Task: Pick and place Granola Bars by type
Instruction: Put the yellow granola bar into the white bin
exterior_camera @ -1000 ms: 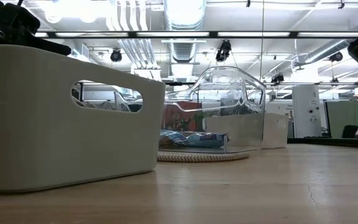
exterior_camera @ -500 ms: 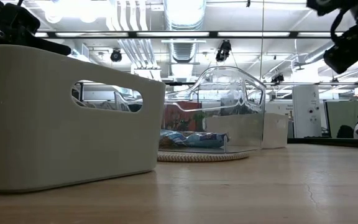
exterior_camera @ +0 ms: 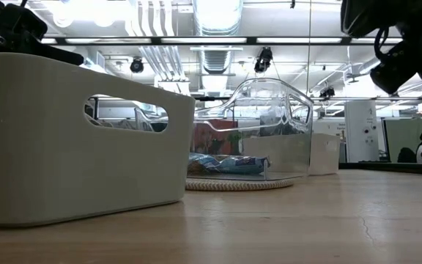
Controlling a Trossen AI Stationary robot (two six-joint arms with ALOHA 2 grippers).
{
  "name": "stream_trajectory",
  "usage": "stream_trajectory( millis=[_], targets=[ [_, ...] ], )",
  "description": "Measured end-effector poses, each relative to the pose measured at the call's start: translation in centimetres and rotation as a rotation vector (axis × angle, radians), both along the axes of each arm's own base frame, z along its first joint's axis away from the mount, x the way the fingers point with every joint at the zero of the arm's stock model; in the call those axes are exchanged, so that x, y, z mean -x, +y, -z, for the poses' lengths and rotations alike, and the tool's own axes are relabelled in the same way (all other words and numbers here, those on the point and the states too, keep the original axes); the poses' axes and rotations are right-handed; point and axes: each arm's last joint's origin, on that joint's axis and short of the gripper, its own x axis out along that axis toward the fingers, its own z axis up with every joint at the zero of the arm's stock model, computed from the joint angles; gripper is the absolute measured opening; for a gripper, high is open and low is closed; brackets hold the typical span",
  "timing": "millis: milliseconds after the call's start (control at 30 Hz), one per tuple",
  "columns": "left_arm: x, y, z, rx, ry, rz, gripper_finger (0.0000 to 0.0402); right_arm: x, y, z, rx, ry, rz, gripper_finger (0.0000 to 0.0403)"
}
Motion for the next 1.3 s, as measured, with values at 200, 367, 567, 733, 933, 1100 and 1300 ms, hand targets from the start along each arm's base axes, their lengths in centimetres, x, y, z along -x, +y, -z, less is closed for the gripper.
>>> stream_trajectory(
  millis=[200, 367, 567, 733, 933, 1100, 1300],
  targets=[
    [0.0, 0.0, 0.0, 0.000, 0.000, 0.000, 0.0000, -0.1, -0.8, 0.1, -0.009, -0.005, 0.015, 0.0036],
    [0.0, 0.0, 0.0, 0.000, 0.000, 0.000, 0.0000, -0.1, -1.1, 0.2, -0.010, -0.002, 0.027, 0.0086],
    [0.0, 0.0, 0.0, 0.000, 0.000, 0.000, 0.0000, 0.0, -1.2, 0.8, -0.004, 0.026, 0.053, 0.0159],
    [0.0, 0.0, 0.0, 0.000, 0.000, 0.000, 0.0000, -0.6, -1.0, 2.1, -0.032, 0.090, 0.026, 0.0208],
    [0.0, 0.0, 0.0, 0.000, 0.000, 0.000, 0.0000, -1.2, -0.9, 3.5, -0.035, 0.158, -0.038, 0.0241],
    [0.0, 0.0, 0.0, 0.000, 0.000, 0.000, 0.0000, -1.2, -0.9, 4.2, -0.055, 0.200, -0.063, 0.0254],
    [0.0, 0.0, 0.0, 0.000, 0.000, 0.000, 0.0000, -0.6, -0.9, 5.2, -0.059, 0.232, -0.084, 0.0253]
  ],
)
